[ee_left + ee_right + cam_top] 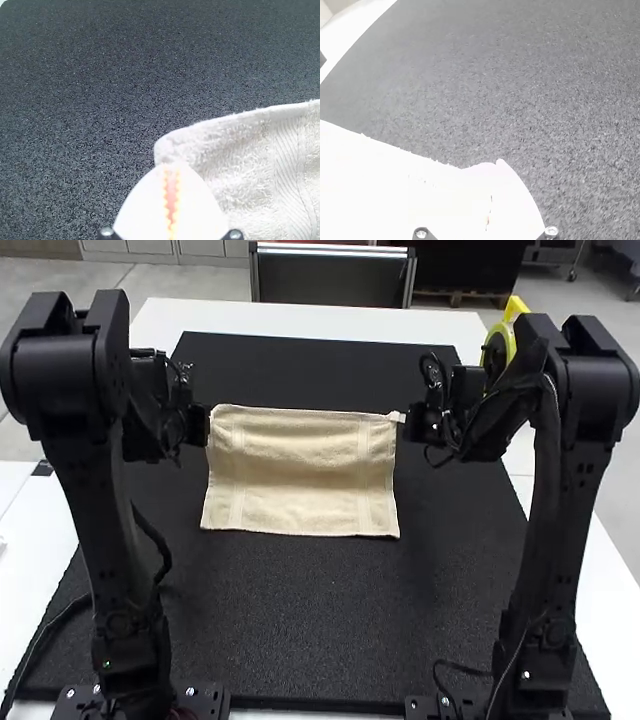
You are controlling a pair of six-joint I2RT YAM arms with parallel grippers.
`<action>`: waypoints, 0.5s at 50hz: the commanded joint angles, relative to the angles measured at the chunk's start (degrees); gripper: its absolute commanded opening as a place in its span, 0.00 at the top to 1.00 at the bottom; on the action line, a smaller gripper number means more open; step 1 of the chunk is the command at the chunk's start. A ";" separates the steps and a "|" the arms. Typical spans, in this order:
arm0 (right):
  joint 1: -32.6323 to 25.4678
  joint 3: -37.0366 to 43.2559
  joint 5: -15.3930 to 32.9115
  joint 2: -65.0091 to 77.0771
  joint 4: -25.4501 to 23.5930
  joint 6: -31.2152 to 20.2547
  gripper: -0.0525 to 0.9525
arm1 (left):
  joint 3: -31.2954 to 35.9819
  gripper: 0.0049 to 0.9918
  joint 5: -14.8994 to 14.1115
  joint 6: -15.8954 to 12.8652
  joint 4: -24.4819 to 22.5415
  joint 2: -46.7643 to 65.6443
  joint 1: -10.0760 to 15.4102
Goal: Fold the towel.
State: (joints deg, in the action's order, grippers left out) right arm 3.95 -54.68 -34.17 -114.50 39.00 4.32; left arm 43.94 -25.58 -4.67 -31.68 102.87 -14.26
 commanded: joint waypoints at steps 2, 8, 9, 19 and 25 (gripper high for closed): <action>-0.78 1.24 -0.02 3.49 -0.60 0.17 0.97 | -0.44 0.98 0.01 0.10 0.13 -3.20 -1.56; -0.78 2.47 -0.28 5.07 -1.30 0.17 0.97 | -0.96 0.98 -0.26 0.10 1.10 -4.70 -1.73; -0.78 2.64 -0.28 5.43 -1.47 0.17 0.97 | -1.05 0.98 -0.43 0.01 1.18 -4.96 -1.73; -0.87 4.40 -0.90 8.06 -2.79 0.17 0.97 | -1.84 0.98 -1.14 0.01 3.12 -7.16 -1.73; -0.96 5.28 -0.90 9.47 -3.58 -0.01 0.97 | -2.81 0.98 -1.14 0.01 3.56 -8.48 -1.73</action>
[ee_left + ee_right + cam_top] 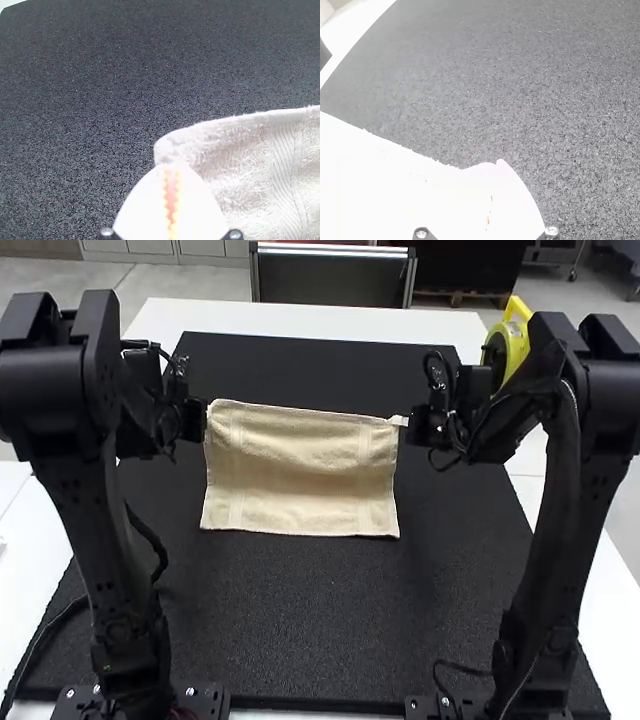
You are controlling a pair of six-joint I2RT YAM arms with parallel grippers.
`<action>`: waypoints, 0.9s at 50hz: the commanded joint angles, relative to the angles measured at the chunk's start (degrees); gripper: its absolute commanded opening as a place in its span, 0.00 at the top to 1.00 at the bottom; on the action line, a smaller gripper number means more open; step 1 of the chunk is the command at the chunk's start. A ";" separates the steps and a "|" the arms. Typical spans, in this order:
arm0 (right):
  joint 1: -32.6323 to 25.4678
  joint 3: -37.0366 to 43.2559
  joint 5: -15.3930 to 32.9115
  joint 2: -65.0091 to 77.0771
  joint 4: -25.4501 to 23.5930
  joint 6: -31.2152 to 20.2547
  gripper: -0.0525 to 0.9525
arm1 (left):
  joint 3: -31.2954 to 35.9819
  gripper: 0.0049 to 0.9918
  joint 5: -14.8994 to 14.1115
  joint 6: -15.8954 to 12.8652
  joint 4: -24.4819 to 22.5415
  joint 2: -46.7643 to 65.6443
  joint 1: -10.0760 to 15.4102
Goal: Fold the towel.
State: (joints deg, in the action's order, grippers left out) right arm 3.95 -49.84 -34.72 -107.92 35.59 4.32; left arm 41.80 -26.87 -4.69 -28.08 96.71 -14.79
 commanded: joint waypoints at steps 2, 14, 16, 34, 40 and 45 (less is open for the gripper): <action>-0.96 0.89 -0.35 3.33 -0.26 -0.01 0.97 | -1.02 0.98 0.07 -0.06 0.30 -2.75 -1.21; -1.22 2.82 -0.96 5.70 -2.90 -0.80 0.97 | -2.87 0.98 -0.29 -0.41 1.44 -4.77 -1.21; -1.13 3.35 -0.96 6.14 -2.90 -0.80 0.97 | -3.13 0.98 -0.29 -0.67 1.80 -5.04 -1.21; -1.22 7.04 -1.32 9.04 -4.04 -1.06 0.97 | -4.80 0.98 -0.81 -1.64 4.52 -7.41 -1.39; -1.22 7.48 -1.58 10.18 -5.27 -1.06 0.97 | -5.85 0.98 -1.08 -1.64 5.05 -8.99 -1.39; -1.13 7.83 -1.67 10.98 -6.41 -1.59 0.97 | -6.47 0.98 -1.34 -2.08 6.10 -9.96 -1.39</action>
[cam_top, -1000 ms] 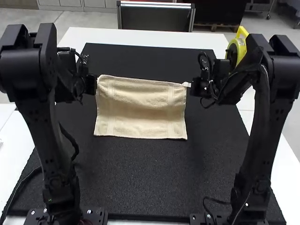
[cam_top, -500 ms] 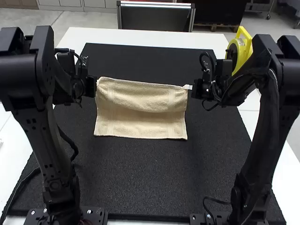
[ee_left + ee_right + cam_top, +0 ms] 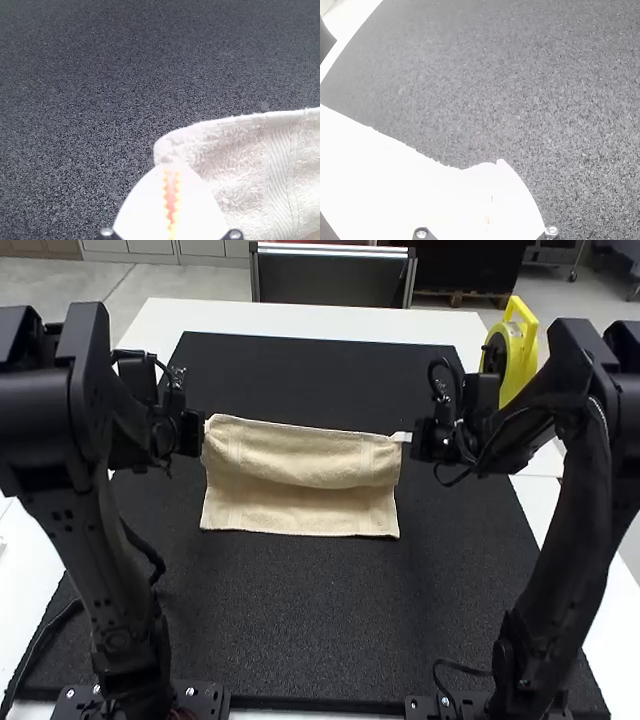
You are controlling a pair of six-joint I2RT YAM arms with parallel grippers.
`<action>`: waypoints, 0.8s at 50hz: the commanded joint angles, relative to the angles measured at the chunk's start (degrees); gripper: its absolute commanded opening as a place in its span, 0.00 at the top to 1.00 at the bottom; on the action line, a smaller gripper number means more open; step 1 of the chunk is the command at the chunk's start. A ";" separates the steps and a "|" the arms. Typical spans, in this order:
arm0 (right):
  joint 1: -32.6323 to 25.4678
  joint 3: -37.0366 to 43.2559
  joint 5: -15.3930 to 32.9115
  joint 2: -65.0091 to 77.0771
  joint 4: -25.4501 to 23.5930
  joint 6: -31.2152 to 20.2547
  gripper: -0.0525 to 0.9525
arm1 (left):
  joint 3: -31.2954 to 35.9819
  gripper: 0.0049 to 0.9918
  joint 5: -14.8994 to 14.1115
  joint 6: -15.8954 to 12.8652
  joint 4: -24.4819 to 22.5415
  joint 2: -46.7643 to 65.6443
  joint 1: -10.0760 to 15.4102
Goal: Fold the towel.
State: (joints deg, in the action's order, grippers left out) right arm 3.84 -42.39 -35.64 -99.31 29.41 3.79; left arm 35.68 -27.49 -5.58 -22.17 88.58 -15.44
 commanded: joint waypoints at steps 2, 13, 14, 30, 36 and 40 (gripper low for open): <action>-1.11 0.56 -0.75 2.63 -0.32 -1.07 0.97 | -0.70 0.98 -0.73 -1.36 0.29 -2.18 -0.73; -1.11 1.87 -0.75 3.77 -1.90 -2.12 0.97 | -2.63 0.98 -0.82 -1.53 0.82 -3.06 -0.73; -1.11 2.14 -0.84 3.86 -1.90 -2.12 0.97 | -2.72 0.98 -0.82 -1.71 1.08 -3.23 -0.73; -1.11 4.86 -1.10 6.76 -3.04 -2.21 0.97 | -3.87 0.98 -1.26 -1.97 3.28 -6.49 -2.31; -1.11 5.39 -1.19 7.11 -3.39 -2.30 0.97 | -4.48 0.98 -1.26 -1.97 3.28 -7.01 -2.40; -1.11 5.74 -1.28 7.37 -3.57 -2.83 0.97 | -4.92 0.98 -1.26 -2.24 3.63 -7.10 -2.40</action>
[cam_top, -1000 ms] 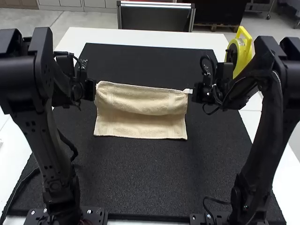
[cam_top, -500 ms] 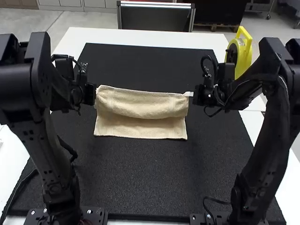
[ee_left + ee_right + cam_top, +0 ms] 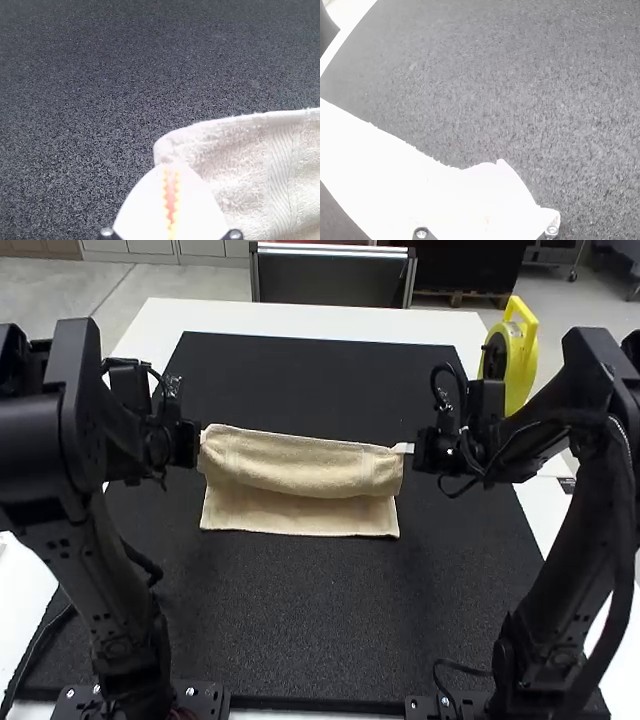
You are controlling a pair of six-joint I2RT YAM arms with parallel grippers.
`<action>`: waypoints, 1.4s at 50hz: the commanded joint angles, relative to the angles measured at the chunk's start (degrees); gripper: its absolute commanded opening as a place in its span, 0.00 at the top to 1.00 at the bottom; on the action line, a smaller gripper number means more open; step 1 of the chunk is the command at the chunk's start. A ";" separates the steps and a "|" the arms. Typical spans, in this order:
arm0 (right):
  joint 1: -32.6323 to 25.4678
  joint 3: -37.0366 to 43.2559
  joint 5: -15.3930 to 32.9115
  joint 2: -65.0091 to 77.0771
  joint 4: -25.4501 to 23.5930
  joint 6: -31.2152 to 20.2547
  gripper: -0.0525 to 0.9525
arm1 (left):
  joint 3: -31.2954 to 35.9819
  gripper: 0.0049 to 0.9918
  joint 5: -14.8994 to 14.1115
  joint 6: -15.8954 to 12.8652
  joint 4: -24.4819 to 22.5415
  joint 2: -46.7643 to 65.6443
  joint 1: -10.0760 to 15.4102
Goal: Fold the towel.
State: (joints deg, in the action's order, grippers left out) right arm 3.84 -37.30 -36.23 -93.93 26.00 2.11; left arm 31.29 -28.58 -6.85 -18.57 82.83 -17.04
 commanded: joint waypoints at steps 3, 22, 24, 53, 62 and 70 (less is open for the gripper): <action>-1.11 1.09 -0.69 2.26 -0.16 -1.14 0.97 | -0.70 0.98 -0.16 -1.23 0.37 -1.53 -0.80; -1.11 3.55 -0.69 3.75 -1.39 -2.02 0.97 | -3.51 0.98 -0.16 -2.02 1.17 -3.55 -0.80; -1.11 3.90 -0.69 4.02 -1.48 -2.11 0.97 | -3.87 0.98 -0.16 -2.02 1.17 -3.81 -0.80; -1.11 6.10 -0.16 4.72 -1.39 -3.08 0.97 | -7.03 0.98 -0.07 -3.17 1.52 -4.69 -0.80; -1.11 7.06 0.63 4.72 -1.30 -4.31 0.97 | -8.52 0.98 -0.07 -3.78 0.55 -4.69 -0.80; -1.11 7.68 0.98 4.55 -0.16 -4.39 0.97 | -9.58 0.98 0.28 -4.49 -1.03 -4.69 -0.98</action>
State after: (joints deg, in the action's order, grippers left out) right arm 3.81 -30.39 -35.92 -90.91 24.82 -1.30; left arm 22.31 -28.53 -10.07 -18.50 79.53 -17.15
